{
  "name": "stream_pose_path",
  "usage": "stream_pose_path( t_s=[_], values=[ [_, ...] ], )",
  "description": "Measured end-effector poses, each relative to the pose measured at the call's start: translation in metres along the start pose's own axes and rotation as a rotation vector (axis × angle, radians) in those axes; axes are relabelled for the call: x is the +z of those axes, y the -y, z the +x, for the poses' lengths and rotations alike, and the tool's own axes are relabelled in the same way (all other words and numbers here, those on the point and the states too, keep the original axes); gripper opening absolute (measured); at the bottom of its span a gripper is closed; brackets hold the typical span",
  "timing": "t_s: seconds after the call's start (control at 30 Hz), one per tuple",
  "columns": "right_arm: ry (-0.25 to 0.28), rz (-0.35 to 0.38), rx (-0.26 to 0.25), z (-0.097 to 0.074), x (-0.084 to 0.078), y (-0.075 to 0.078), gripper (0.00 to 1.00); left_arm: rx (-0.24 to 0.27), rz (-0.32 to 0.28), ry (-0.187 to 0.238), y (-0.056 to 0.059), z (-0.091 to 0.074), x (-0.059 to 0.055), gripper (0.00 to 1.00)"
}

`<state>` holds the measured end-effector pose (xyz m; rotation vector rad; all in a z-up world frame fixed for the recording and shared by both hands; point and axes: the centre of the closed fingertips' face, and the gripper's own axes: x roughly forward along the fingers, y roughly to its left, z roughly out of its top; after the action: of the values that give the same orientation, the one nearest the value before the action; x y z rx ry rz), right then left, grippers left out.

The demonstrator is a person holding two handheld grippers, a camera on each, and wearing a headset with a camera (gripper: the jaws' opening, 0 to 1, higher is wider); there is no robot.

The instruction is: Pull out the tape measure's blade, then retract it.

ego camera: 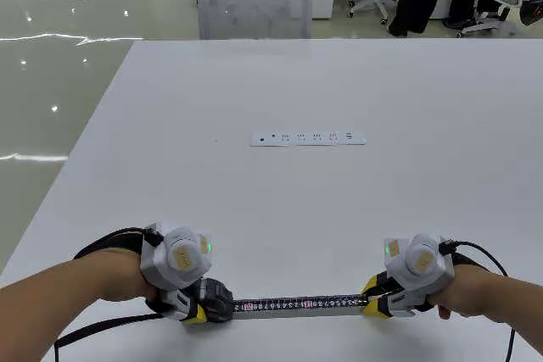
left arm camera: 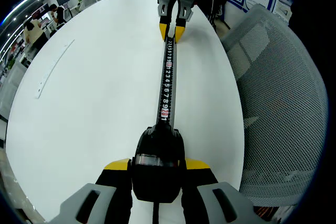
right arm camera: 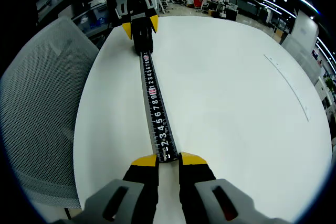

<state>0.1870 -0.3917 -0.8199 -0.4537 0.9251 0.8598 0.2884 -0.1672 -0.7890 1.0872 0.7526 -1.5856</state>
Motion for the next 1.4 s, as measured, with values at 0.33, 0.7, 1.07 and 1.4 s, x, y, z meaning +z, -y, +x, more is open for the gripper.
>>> stream_pose_path(
  t_s=[0.33, 0.7, 1.07, 1.4],
  values=[
    [-0.01, 0.002, 0.003, -0.0032, -0.0031, 0.001, 0.12, 0.001, -0.001, 0.001, -0.0006, 0.0004, 0.0004, 0.33],
    [-0.004, 0.019, 0.003, -0.0026, -0.0047, 0.0012, 0.12, 0.003, 0.002, -0.001, 0.0001, 0.0005, 0.0002, 0.33],
    [-0.026, -0.007, 0.013, -0.0028, -0.0029, -0.0003, 0.13, 0.014, 0.018, 0.002, 0.0, 0.0017, 0.0026, 0.33],
    [-0.115, -0.063, 0.003, -0.0018, -0.0024, 0.0001, 0.14, 0.074, 0.009, 0.023, -0.0038, 0.0021, 0.0032, 0.34]
  ],
)
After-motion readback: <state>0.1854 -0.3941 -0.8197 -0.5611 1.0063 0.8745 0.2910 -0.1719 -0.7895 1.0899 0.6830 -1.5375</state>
